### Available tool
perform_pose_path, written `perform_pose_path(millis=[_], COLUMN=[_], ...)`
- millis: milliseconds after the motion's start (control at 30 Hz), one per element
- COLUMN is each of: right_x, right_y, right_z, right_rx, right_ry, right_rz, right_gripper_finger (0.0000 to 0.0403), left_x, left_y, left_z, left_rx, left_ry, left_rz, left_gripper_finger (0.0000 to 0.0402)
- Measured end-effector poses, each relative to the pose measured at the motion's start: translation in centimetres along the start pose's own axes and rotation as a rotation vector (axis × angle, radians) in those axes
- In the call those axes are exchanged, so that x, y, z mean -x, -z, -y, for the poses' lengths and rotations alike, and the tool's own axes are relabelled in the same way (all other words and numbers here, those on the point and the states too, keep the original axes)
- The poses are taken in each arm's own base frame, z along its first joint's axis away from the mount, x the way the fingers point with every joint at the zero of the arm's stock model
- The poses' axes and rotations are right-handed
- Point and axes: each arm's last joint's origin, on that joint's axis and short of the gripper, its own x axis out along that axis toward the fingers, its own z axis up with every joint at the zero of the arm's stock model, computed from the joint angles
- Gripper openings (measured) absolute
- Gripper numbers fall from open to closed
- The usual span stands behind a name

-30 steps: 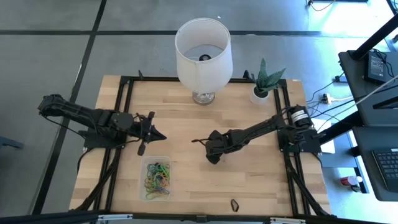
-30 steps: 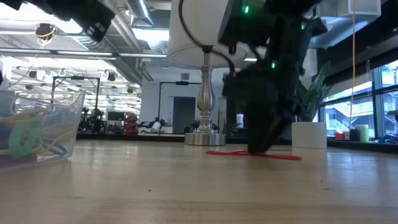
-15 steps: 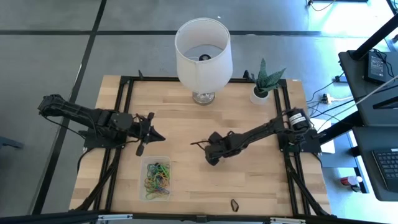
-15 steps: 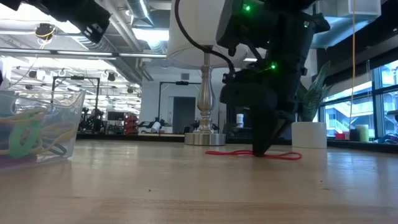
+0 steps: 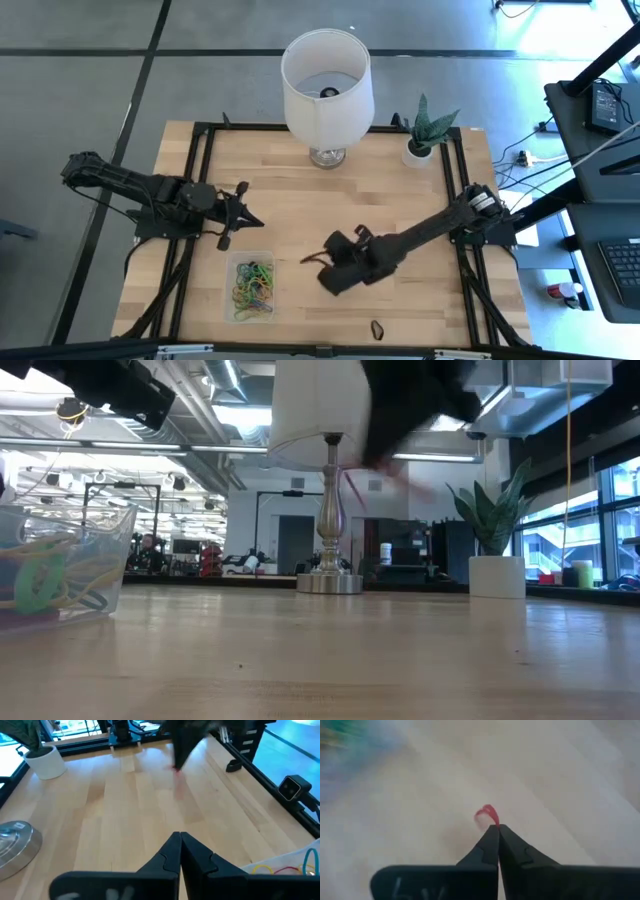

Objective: Pick and place rubber bands into bin
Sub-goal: Put the red rubber band into the transparent bin

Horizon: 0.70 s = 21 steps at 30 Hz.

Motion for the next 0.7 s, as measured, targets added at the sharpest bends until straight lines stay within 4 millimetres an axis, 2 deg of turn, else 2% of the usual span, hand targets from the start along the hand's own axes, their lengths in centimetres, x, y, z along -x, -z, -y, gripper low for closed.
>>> perform_pose_path(millis=[167, 300, 400, 567, 700], right_x=[2.9, 3.1, 1.9, -1.6, -4.7], right_y=[-1.8, -3.3, -4.8, -7.2, -8.4], right_z=[-3.3, -5.6, -7.5, -10.6, -11.8], right_rx=[0.051, 0.086, 0.139, 0.228, 0.276], right_ry=[-0.120, -0.172, -0.205, -0.294, -0.327], right_rz=[0.208, 0.332, 0.396, 0.463, 0.454], right_gripper_finger=[0.0001, 0.0000, 0.0000, 0.0000, 0.0000], left_x=[0.0, 0.0, 0.0, 0.0, 0.0], left_y=[0.0, 0.0, 0.0, 0.0, 0.0], left_z=[0.0, 0.1, 0.1, 0.1, 0.1], left_rx=[-0.002, -0.001, -0.001, 0.001, 0.003], left_ry=[0.012, 0.025, 0.030, 0.029, 0.029], left_rz=[0.000, -0.001, -0.004, 0.000, 0.001], left_gripper_finger=[0.0001, 0.0003, 0.0002, 0.0001, 0.0005])
